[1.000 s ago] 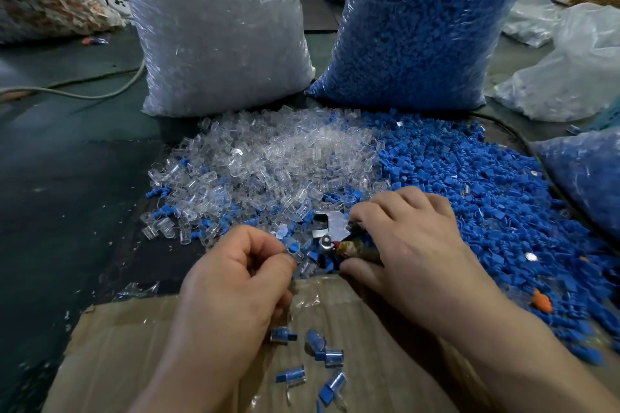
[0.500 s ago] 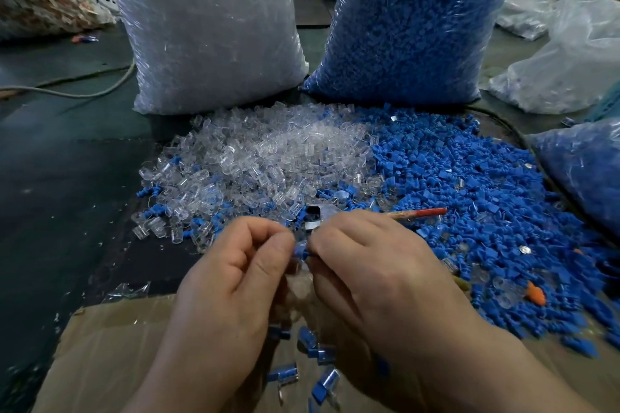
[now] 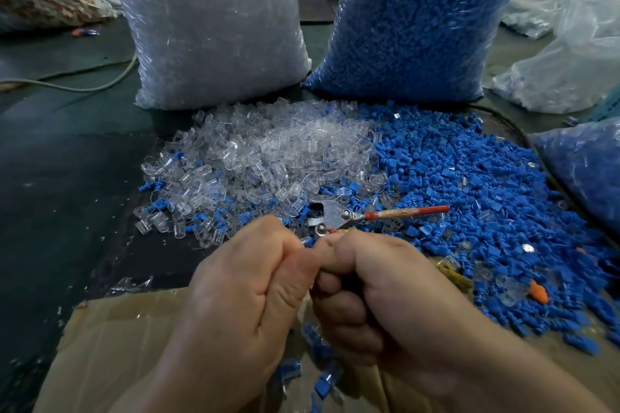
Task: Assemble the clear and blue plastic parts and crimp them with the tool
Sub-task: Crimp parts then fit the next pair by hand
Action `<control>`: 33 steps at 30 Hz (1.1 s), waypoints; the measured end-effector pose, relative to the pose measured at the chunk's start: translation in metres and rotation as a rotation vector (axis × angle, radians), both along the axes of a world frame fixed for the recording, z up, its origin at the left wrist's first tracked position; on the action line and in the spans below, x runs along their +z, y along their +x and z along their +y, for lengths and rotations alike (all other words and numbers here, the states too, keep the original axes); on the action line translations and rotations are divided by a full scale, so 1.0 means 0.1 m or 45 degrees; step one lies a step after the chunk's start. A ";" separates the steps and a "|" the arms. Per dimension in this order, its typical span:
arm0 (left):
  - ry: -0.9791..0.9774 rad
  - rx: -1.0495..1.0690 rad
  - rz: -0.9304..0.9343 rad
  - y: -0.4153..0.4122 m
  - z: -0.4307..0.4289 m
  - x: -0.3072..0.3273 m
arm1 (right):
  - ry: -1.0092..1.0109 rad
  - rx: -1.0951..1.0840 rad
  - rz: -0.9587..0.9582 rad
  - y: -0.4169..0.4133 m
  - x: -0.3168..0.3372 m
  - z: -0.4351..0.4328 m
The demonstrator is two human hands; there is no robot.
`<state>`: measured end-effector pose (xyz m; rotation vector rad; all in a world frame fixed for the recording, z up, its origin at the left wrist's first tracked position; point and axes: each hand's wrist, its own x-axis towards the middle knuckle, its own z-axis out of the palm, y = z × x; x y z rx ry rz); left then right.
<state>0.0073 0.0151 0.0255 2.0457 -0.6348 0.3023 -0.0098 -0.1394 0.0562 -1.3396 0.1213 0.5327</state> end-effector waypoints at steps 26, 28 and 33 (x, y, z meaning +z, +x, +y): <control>0.407 0.114 0.134 0.11 0.26 -0.02 | -1.441 0.184 -0.700 0.08 -0.07 -0.32; 0.544 0.096 0.196 0.12 0.30 -0.04 | -1.642 0.382 -0.686 0.06 -0.03 -0.37; 0.720 -0.023 0.308 0.11 0.28 -0.04 | -1.732 0.601 -0.851 -0.02 -0.04 -0.24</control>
